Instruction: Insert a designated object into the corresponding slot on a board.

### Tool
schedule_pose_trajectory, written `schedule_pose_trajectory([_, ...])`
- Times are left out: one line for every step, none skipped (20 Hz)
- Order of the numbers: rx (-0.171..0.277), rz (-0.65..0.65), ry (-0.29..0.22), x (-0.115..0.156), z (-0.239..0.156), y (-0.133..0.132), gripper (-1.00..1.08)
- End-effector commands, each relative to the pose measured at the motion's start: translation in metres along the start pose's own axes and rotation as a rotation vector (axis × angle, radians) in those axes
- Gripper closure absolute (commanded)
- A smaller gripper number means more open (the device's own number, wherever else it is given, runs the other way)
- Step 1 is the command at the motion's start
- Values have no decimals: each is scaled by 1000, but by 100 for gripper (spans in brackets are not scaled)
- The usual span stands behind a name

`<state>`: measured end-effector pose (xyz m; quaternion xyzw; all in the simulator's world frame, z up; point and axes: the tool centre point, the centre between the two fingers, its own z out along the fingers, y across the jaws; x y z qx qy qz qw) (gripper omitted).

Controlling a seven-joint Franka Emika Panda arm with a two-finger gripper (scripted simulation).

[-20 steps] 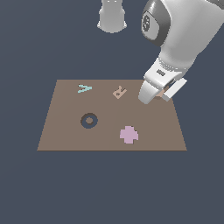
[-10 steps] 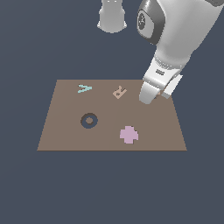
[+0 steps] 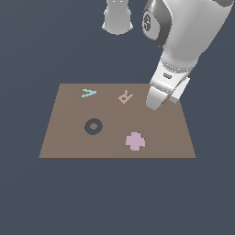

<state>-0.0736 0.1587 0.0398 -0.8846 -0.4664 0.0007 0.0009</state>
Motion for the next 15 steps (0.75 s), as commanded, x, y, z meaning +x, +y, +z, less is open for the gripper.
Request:
schedule_pose_trajectory([1, -1, 0, 0, 3, 0, 108])
schedule_pose_trajectory([1, -2, 0, 0, 6, 0, 108])
schedule_pose_trajectory([2, -3, -1, 0, 8, 0, 108])
schedule_pose_trajectory([2, -4, -1, 0, 9, 0, 108])
schedule_pose_trajectory([2, -4, -1, 0, 9, 0, 108])
schedule_pose_trajectory([2, -4, -1, 0, 9, 0, -92])
schedule_pose_trajectory([2, -4, -1, 0, 9, 0, -92])
schedule_pose_trajectory([2, -4, -1, 0, 9, 0, -92])
schedule_pose_trajectory([2, -4, -1, 0, 9, 0, -92])
schedule_pose_trajectory([2, -4, -1, 0, 9, 0, -92])
schedule_pose_trajectory([2, -4, -1, 0, 9, 0, -92])
schedule_pose_trajectory([2, -4, -1, 0, 9, 0, -92])
schedule_pose_trajectory([2, -4, -1, 0, 9, 0, -92])
schedule_pose_trajectory([2, -4, -1, 0, 9, 0, -92])
schedule_pose_trajectory([2, -4, -1, 0, 9, 0, -92])
